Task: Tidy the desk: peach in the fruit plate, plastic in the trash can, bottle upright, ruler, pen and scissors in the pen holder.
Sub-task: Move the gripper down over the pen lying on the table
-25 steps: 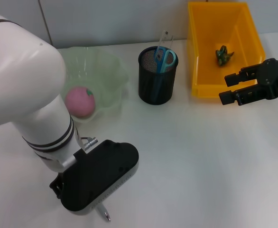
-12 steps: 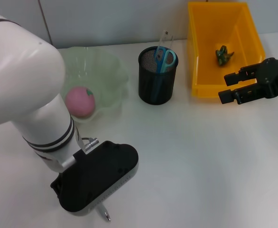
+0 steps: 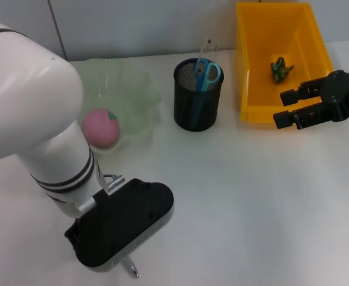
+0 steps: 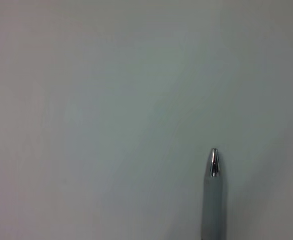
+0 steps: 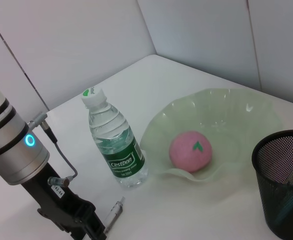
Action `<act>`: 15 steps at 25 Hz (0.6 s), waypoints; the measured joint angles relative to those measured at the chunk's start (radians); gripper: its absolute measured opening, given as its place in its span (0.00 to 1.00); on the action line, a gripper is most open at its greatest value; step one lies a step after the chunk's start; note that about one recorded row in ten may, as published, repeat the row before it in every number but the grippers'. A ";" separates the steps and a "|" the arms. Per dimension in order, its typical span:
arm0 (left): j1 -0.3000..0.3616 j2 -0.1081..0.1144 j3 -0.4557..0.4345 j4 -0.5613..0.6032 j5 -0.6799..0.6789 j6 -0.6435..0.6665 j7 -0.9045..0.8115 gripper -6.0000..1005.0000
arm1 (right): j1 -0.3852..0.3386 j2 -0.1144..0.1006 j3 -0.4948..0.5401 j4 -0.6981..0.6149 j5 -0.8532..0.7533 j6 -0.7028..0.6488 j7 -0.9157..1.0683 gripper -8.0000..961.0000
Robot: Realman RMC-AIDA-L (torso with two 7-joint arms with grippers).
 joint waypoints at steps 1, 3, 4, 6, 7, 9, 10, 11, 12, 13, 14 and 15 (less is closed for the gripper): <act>0.000 0.000 0.000 0.000 -0.001 -0.003 0.002 0.49 | 0.000 0.000 0.000 -0.001 0.000 -0.001 0.000 0.79; 0.001 0.000 0.001 -0.001 -0.002 -0.008 0.005 0.48 | 0.000 0.000 0.000 -0.002 0.000 -0.002 0.001 0.79; 0.001 0.000 0.001 -0.001 -0.002 -0.010 0.005 0.48 | 0.000 0.000 0.000 -0.003 0.000 -0.003 0.001 0.79; 0.001 0.000 0.002 -0.001 -0.002 -0.013 0.007 0.47 | 0.000 0.000 0.000 -0.003 0.000 -0.003 0.001 0.79; 0.001 0.000 0.002 -0.002 -0.002 -0.015 0.007 0.46 | 0.000 0.000 0.000 -0.003 0.000 -0.003 0.001 0.79; 0.001 0.000 0.002 -0.002 -0.001 -0.019 0.007 0.44 | 0.000 0.000 0.000 -0.001 -0.002 -0.001 0.001 0.79; 0.001 0.000 0.002 -0.003 -0.001 -0.020 0.007 0.43 | 0.000 0.000 0.000 0.000 -0.003 0.000 0.001 0.79; 0.001 0.000 0.002 -0.003 -0.001 -0.018 0.007 0.42 | 0.000 0.000 0.000 0.000 -0.005 0.001 0.001 0.79; 0.001 0.000 0.002 -0.003 -0.002 -0.015 0.007 0.41 | 0.000 0.000 0.000 0.000 -0.008 0.001 0.001 0.79; 0.001 0.000 0.002 -0.003 -0.002 -0.015 0.007 0.40 | 0.001 0.000 0.000 0.000 -0.008 0.001 0.001 0.79; 0.001 0.000 0.002 -0.003 -0.002 -0.014 0.007 0.40 | 0.001 0.000 0.000 0.000 -0.008 0.001 0.001 0.79; 0.001 0.000 0.002 -0.003 -0.003 -0.014 0.007 0.39 | 0.001 0.000 0.000 0.000 -0.009 0.001 0.001 0.79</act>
